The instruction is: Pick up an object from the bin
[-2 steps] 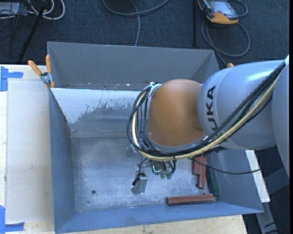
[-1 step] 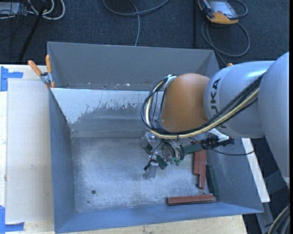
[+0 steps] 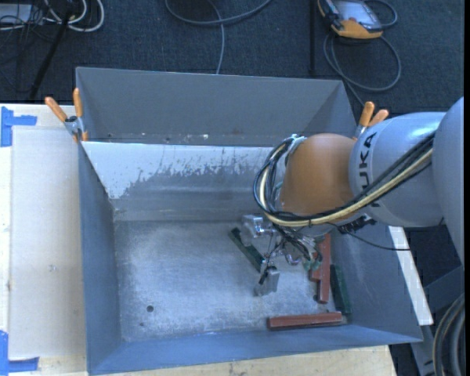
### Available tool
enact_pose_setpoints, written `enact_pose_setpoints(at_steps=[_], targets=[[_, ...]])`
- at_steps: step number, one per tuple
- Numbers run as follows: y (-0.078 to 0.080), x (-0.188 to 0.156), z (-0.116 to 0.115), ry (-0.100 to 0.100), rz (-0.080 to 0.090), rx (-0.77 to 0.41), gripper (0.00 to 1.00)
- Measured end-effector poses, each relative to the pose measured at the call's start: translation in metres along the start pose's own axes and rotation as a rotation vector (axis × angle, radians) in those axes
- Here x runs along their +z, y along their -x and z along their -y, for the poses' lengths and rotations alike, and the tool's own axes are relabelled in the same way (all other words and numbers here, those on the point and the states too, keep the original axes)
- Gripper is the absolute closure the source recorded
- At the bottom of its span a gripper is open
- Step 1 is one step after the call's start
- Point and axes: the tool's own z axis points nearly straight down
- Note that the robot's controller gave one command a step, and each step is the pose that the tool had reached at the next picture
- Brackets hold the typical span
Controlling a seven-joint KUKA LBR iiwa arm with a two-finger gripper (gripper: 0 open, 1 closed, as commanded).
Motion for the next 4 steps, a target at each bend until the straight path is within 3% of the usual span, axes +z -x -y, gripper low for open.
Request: enact_pose_setpoints(at_steps=[1, 2, 3, 4], targets=[[0.048, 0.0, 0.06, -0.003, 0.003, -0.059, 0.0], [0.05, 0.001, -0.011, 0.004, -0.002, -0.237, 0.0], [0.05, 0.0, -0.008, 0.002, -0.002, -0.23, 1.0], [0.056, -0.17, 0.0, -0.002, 0.009, -0.32, 1.0]])
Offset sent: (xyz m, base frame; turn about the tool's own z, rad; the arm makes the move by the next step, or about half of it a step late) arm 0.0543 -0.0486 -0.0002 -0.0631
